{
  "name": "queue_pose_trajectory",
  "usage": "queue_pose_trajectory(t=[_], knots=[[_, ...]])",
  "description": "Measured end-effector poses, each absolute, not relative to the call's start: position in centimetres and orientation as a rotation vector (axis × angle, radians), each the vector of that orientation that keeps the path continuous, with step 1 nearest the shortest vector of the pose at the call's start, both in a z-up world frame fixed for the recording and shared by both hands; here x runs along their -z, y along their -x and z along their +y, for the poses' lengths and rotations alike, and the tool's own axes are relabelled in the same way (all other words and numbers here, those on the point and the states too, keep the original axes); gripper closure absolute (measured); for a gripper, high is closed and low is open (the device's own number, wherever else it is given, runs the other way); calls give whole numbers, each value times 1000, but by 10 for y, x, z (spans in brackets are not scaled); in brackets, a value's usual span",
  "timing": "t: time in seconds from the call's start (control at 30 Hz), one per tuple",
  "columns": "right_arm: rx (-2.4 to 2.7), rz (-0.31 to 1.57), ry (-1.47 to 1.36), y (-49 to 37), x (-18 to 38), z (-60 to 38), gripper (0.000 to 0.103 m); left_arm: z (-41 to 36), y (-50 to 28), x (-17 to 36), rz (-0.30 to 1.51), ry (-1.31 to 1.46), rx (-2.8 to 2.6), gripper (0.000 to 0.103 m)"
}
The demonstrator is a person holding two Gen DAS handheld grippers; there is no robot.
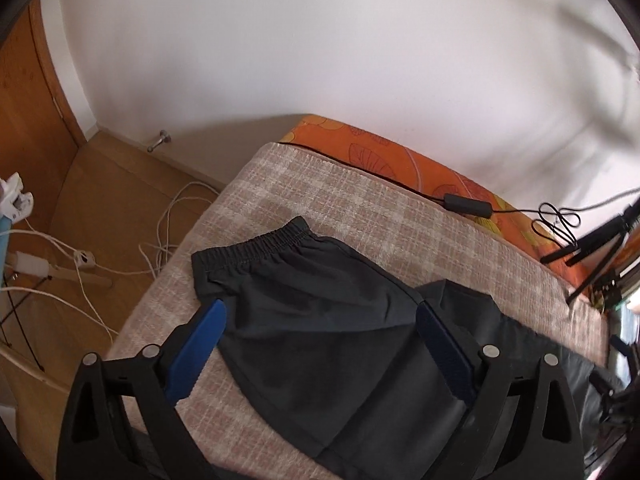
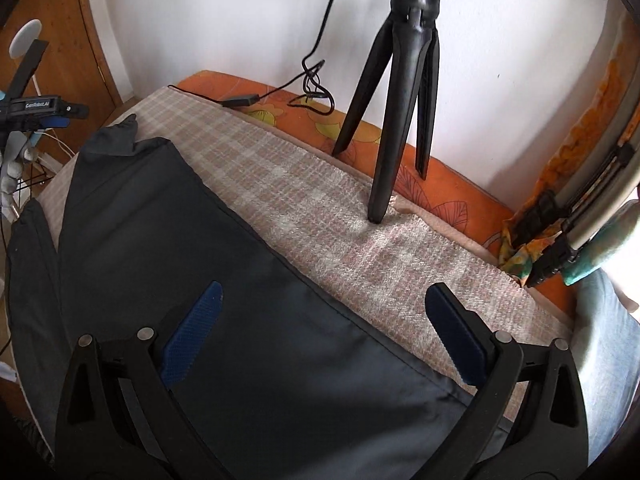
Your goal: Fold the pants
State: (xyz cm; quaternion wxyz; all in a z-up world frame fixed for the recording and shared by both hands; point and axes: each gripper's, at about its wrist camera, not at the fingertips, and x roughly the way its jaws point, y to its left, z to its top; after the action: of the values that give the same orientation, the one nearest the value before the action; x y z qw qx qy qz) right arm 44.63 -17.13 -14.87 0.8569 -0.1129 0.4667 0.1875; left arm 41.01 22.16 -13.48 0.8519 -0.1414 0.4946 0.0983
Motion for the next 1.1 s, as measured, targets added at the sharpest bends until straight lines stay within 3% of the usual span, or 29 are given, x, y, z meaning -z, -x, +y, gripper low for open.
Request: queue_pose_trajectory(t=[0.17, 0.53, 0.67, 0.73, 0.8, 0.83, 0.87, 0.9, 1.0, 1.1], knots=[[-439, 1028, 217, -462, 173, -178, 0, 217, -448, 174, 1101, 394, -260, 11], [-495, 1060, 279, -457, 199, -174, 0, 189, -476, 210, 1121, 295, -381, 11], [-517, 1037, 289, -451, 196, -169, 12, 187, -472, 207, 1083, 309, -406, 12], [-539, 1032, 291, -447, 193, -166, 23, 185, -471, 206, 1056, 293, -405, 20], [-558, 1027, 285, -441, 189, -164, 48, 185, -469, 205, 1022, 280, -396, 42], [-563, 1028, 279, -440, 189, -163, 55, 184, -468, 204, 1015, 277, -405, 46], [-570, 1028, 275, -438, 188, -162, 70, 184, -467, 203, 1010, 276, -410, 55], [-576, 1029, 273, -438, 187, -160, 86, 185, -466, 201, 997, 283, -403, 70], [-582, 1021, 265, -433, 184, -156, 94, 192, -464, 201, 972, 315, -358, 95], [-586, 1002, 265, -423, 177, -158, 96, 196, -463, 198, 960, 334, -338, 101]])
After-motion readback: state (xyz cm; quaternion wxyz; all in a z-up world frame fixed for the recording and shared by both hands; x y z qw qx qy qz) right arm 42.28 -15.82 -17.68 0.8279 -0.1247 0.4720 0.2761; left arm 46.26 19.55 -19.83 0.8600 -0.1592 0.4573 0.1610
